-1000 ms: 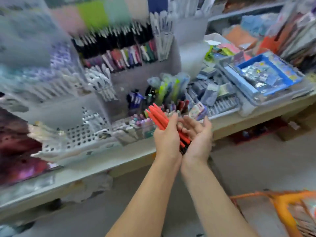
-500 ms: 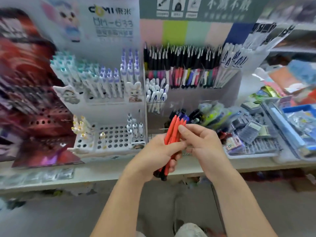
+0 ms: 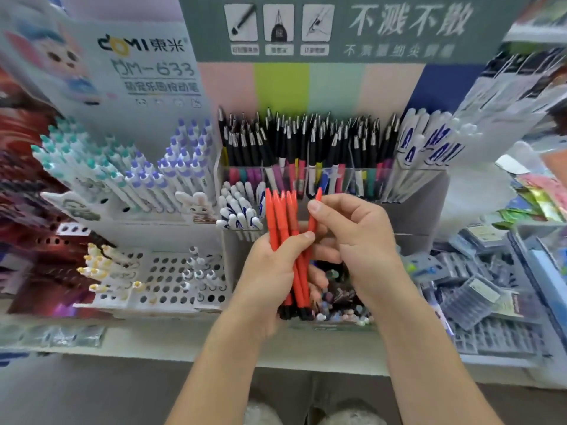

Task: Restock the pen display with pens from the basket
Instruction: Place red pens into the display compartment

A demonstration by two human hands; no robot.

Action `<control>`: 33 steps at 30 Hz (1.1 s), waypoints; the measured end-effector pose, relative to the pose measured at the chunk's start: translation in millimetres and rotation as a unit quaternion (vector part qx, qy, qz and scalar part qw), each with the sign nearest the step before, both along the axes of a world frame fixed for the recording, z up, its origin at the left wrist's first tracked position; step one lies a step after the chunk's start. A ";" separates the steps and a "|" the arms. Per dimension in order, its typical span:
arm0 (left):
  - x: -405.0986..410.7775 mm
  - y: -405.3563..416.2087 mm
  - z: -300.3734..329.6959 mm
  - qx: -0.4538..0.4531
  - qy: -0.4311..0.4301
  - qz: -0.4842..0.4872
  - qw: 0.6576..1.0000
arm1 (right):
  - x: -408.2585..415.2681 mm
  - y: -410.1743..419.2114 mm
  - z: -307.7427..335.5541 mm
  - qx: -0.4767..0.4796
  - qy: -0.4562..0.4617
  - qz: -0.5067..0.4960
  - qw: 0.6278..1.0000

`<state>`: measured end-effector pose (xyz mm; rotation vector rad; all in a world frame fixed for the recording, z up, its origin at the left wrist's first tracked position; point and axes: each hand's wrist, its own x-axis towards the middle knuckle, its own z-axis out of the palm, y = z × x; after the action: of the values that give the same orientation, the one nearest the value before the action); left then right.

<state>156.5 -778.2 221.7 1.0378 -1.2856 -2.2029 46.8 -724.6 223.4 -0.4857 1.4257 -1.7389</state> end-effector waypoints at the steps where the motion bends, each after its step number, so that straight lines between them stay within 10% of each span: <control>1: -2.0 0.2 3.1 0.010 0.008 0.027 1.000 | -2.9 -2.8 1.9 -0.001 0.026 -0.008 1.000; 7: -6.9 -23.4 15.3 -0.018 0.035 0.126 0.991 | -19.6 -13.8 19.4 -0.050 0.213 -0.087 0.972; 14: -4.8 -49.0 10.0 -0.082 -0.005 0.157 0.984 | -23.0 -21.2 21.9 -0.114 0.197 -0.200 0.953; 33: 14.1 -65.5 8.9 -0.039 0.024 0.049 0.998 | -9.2 -49.9 -57.6 0.100 0.536 -0.158 0.823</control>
<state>170.6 -843.7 230.6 0.9915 -1.2611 -2.0758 37.6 -774.5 165.8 -1.2991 2.5557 -1.5422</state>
